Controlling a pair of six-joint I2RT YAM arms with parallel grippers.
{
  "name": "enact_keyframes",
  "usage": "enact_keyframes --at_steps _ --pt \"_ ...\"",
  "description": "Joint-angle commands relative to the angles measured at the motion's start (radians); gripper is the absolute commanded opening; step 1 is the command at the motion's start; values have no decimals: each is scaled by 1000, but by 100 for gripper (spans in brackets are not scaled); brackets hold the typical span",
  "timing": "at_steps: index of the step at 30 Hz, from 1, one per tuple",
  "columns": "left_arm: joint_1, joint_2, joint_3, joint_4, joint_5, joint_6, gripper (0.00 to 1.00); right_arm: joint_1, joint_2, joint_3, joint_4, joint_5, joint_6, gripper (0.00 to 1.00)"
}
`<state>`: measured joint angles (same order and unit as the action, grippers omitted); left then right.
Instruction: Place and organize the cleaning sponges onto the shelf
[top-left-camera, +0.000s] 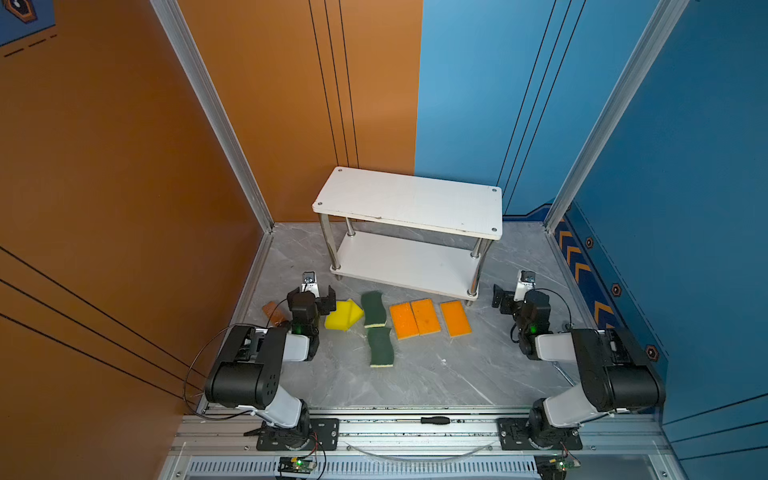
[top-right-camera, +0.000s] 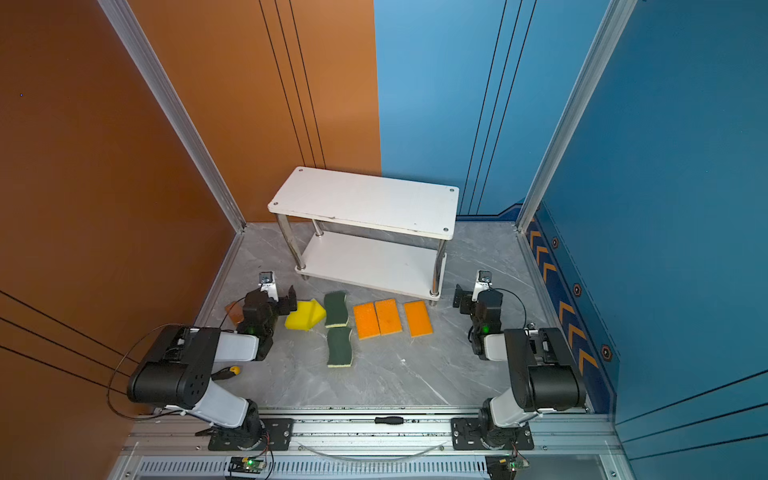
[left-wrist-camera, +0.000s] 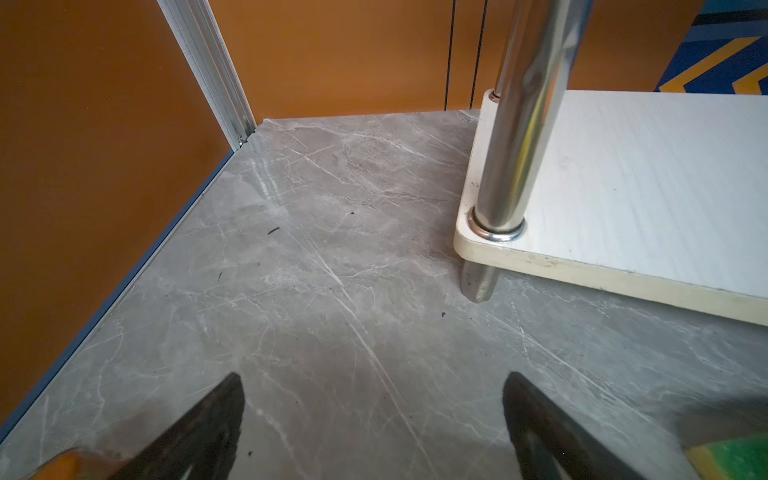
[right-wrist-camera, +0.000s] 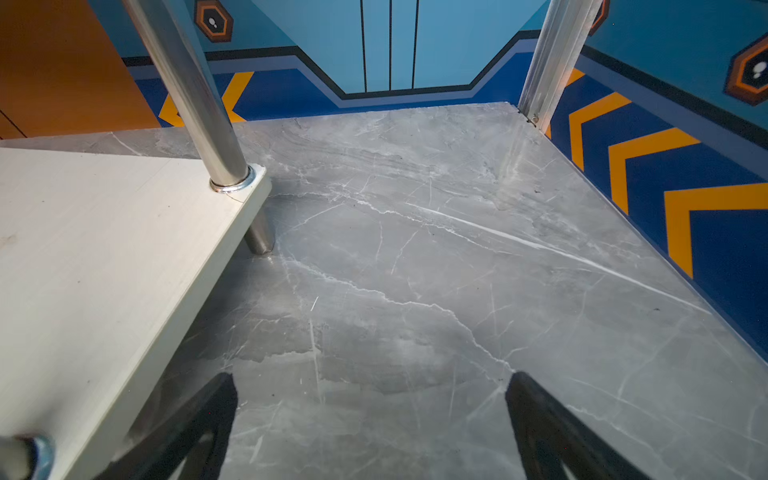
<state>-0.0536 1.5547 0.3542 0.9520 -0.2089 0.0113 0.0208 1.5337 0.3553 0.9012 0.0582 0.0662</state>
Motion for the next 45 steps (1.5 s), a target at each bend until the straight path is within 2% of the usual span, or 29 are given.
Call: enact_keyframes --at_steps 1,16,33,38,41,45 --pt "-3 10 17 -5 -1 7 98 4 13 14 18 28 -14 100" --pt "0 12 17 -6 4 7 98 -9 15 16 15 2 -6 100" --pt "-18 10 6 14 -4 21 98 1 14 15 18 23 -9 100" --pt "-23 11 -1 27 -31 22 97 0 14 14 18 22 -10 100" --pt "-20 14 -4 42 -106 -10 97 1 13 14 18 24 -11 100" --pt "-15 -6 -12 48 -95 -9 97 2 14 14 18 25 -12 100"
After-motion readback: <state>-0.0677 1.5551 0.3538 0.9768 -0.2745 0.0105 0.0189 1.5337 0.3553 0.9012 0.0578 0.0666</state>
